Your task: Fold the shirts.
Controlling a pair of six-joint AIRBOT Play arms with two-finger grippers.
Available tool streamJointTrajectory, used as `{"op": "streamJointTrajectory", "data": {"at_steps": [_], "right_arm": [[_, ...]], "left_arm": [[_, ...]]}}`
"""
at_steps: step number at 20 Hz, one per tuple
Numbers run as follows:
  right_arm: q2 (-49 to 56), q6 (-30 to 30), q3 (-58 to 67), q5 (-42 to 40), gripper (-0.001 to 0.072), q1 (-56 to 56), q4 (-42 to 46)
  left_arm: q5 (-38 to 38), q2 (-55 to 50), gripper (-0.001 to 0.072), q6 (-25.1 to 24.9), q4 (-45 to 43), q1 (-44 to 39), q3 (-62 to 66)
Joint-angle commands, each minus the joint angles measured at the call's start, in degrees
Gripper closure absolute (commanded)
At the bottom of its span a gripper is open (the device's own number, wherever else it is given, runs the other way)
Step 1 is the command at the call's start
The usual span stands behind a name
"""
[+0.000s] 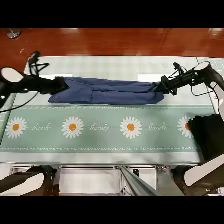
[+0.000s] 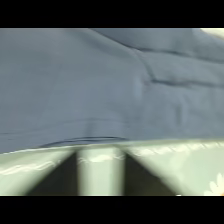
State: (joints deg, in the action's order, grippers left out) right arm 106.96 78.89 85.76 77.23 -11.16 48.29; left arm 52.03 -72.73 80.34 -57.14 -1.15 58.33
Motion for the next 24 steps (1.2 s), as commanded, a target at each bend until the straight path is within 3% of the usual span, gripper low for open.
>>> {"op": "streamJointTrajectory", "data": {"at_steps": [1, 9, 12, 16, 21, 24], "right_arm": [[-5.40, 0.39, 0.70, 3.80, 0.0691, -0.70, 6.75], [-42.32, -1.92, -23.43, 0.57, 0.0691, -2.08, 15.58], [-52.87, -0.24, -27.93, 1.40, 0.0691, -2.05, 15.72], [-58.77, 1.81, -28.15, 2.54, 0.0691, -2.05, 15.39], [-59.25, 2.14, -28.09, 2.03, 0.0691, -0.83, 10.43], [-59.25, 3.02, -28.09, 2.05, 0.0691, 1.81, 10.54]], "left_arm": [[-4.55, -1.42, 0.0684, -0.39, 3.48, -8.04, -0.09], [-9.35, -19.52, 0.0686, -1.18, 3.63, -31.43, 15.98], [-8.13, -30.08, 0.0686, 3.04, 3.63, -37.00, 27.06], [-1.70, -41.00, 0.0686, 9.05, 3.82, -43.39, 38.77], [-0.63, -45.83, 0.0685, 8.90, 10.51, -51.78, 43.89], [4.24, -45.24, 0.0686, 7.21, 10.43, -49.68, 47.36]]}}
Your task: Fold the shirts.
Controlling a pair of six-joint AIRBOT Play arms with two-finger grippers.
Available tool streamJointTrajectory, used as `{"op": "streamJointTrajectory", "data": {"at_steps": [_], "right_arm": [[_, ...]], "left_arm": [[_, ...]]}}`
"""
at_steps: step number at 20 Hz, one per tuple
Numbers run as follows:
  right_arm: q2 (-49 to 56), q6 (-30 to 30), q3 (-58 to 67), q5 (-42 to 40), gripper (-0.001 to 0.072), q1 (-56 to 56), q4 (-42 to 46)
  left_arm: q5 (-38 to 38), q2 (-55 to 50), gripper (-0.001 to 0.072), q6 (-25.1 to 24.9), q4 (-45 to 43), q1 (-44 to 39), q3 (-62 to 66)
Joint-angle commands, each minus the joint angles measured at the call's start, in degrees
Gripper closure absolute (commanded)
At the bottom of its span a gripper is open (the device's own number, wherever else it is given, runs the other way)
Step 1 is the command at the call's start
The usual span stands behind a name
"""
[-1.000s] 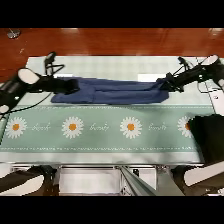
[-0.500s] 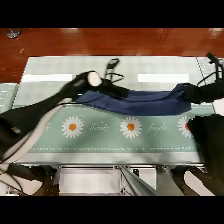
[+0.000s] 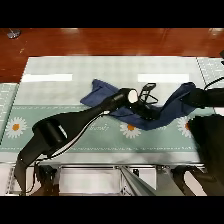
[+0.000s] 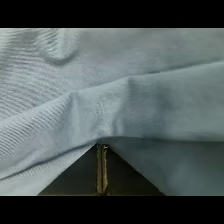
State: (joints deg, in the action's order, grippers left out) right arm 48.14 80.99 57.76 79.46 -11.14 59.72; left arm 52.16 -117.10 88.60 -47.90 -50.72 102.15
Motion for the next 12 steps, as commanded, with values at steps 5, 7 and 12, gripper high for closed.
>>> {"op": "streamJointTrajectory", "data": {"at_steps": [5, 7, 12], "right_arm": [[0.07, 4.31, -0.07, -2.75, 0.0691, 8.24, -1.22], [2.34, 5.46, 1.18, -4.52, 0.0690, 12.31, -2.12], [17.31, 5.84, 13.49, -9.22, 0.0690, 23.87, -3.96]], "left_arm": [[17.90, 6.08, 0.0686, 1.29, -10.38, 18.03, 6.58], [24.11, 11.02, 0.0686, 2.16, -15.28, 27.93, 6.43], [24.94, 31.28, 0.0686, -2.71, -17.70, 47.82, 0.76]]}}
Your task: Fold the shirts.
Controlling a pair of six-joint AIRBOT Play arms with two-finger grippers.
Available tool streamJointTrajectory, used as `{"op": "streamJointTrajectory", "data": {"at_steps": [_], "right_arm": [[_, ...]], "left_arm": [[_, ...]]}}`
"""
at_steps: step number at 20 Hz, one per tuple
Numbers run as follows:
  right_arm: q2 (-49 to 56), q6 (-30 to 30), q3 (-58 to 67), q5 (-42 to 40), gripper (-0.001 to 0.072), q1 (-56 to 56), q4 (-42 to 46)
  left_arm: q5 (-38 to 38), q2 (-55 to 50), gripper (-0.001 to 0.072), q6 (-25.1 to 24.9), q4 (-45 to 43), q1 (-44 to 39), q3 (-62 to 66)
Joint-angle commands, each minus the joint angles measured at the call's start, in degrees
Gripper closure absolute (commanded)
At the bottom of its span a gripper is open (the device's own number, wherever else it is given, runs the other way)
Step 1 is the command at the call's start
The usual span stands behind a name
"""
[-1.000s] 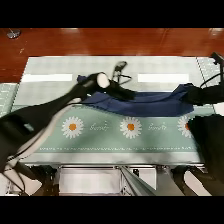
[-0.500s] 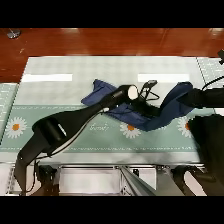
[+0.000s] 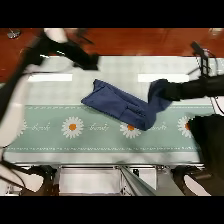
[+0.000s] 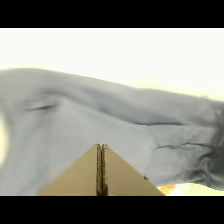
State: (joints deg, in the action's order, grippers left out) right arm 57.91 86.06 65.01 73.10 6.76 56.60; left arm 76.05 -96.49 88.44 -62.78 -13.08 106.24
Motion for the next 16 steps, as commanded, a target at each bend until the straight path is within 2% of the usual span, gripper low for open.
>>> {"op": "streamJointTrajectory", "data": {"at_steps": [1, 5, 8, 10, 13, 14, 15, 16], "right_arm": [[11.58, 0.81, 9.75, -3.10, 0.0690, 7.96, -0.83], [29.62, 2.27, 25.14, -4.24, 0.0690, 15.10, -0.85], [41.92, 3.80, 35.74, -4.11, 0.0690, 18.10, -1.68], [48.72, 4.42, 41.24, -4.87, 0.0690, 19.61, -4.66], [57.18, 5.29, 48.24, -7.82, 0.0690, 21.75, -10.49], [59.28, 5.33, 49.88, -8.59, 0.0588, 22.43, -12.31], [60.89, 5.44, 51.04, -8.59, 0.0252, 22.80, -14.84], [61.42, 4.79, 51.34, -8.22, 0.0078, 22.67, -17.44]], "left_arm": [[-1.64, 16.26, 0.0686, -2.75, -2.80, 12.24, -7.04], [-10.95, 40.61, 0.0685, -5.07, -1.99, 12.44, -30.21], [-14.16, 56.63, 0.0685, -1.44, -1.77, 11.93, -52.04], [-14.40, 64.37, 0.0685, 0.39, 0.81, 11.96, -64.30], [-17.44, 70.34, 0.0685, 0.37, 7.87, 11.96, -76.72], [-18.75, 70.51, 0.0685, 0.39, 8.50, 11.98, -78.90], [-20.13, 70.10, 0.0685, 0.39, 8.63, 11.98, -80.37], [-21.11, 69.48, 0.0685, 0.37, 8.63, 11.98, -81.05]]}}
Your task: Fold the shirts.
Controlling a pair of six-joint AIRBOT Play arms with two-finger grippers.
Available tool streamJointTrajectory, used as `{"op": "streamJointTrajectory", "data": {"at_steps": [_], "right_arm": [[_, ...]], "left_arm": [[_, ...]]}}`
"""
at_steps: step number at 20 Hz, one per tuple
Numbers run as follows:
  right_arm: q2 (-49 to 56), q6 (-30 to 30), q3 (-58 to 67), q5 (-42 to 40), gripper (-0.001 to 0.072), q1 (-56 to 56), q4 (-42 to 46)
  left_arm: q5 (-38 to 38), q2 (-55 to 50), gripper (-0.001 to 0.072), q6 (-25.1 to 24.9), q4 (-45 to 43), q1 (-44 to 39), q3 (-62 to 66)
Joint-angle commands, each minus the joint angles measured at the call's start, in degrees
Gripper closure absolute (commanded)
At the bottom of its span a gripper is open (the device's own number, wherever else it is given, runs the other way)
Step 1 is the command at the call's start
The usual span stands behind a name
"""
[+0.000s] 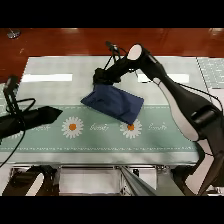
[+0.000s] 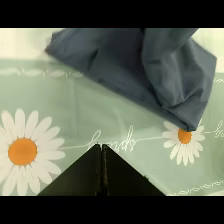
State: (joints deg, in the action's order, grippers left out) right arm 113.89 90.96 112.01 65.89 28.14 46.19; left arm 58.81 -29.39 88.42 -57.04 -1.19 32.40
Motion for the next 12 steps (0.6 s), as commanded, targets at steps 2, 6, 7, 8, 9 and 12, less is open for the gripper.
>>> {"op": "streamJointTrajectory", "data": {"at_steps": [2, 6, 7, 8, 9, 12], "right_arm": [[4.20, -0.74, 4.35, 2.23, 0.0086, -0.76, -8.22], [-4.50, -3.45, 4.35, 19.85, 0.0087, -12.44, -6.80], [-7.98, -4.90, 4.22, 25.53, 0.0087, -15.93, -2.86], [-11.69, -6.47, 3.37, 30.10, 0.0087, -18.60, 3.78], [-16.26, -7.48, 0.61, 33.07, 0.0086, -21.09, 12.98], [-31.78, -4.92, -21.79, 21.35, 0.0085, -27.65, 23.45]], "left_arm": [[-5.27, 0.74, 0.0685, 0.35, 2.89, 0.09, -7.41], [-6.14, -1.40, 0.0685, -0.35, 2.84, 0.09, -7.41], [-6.16, -1.68, 0.0685, -0.35, 2.84, 0.09, -7.43], [-6.27, -1.95, 0.0685, -0.52, 2.84, 0.09, -7.43], [-6.38, -2.10, 0.0685, -0.52, 2.84, 0.09, -7.48], [-6.47, -3.02, 0.0685, -0.76, 2.84, 0.09, -7.58]]}}
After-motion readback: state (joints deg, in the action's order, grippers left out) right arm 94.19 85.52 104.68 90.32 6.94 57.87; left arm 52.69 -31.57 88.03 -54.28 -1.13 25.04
